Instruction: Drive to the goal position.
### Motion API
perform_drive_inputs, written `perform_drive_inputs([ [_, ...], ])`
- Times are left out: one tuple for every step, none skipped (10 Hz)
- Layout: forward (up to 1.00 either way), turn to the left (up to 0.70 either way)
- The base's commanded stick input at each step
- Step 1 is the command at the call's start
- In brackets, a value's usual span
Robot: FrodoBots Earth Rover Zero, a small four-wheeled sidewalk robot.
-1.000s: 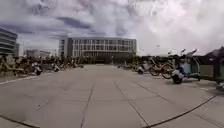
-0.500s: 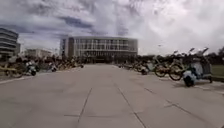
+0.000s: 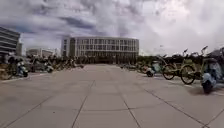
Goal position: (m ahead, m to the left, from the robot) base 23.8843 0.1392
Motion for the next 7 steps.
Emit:
perform_drive_inputs([
  [1.0,0.0],
  [1.0,0.0],
  [1.0,0.0],
  [1.0,0.0],
  [1.0,0.0],
  [1.0,0.0],
  [1.0,0.0],
])
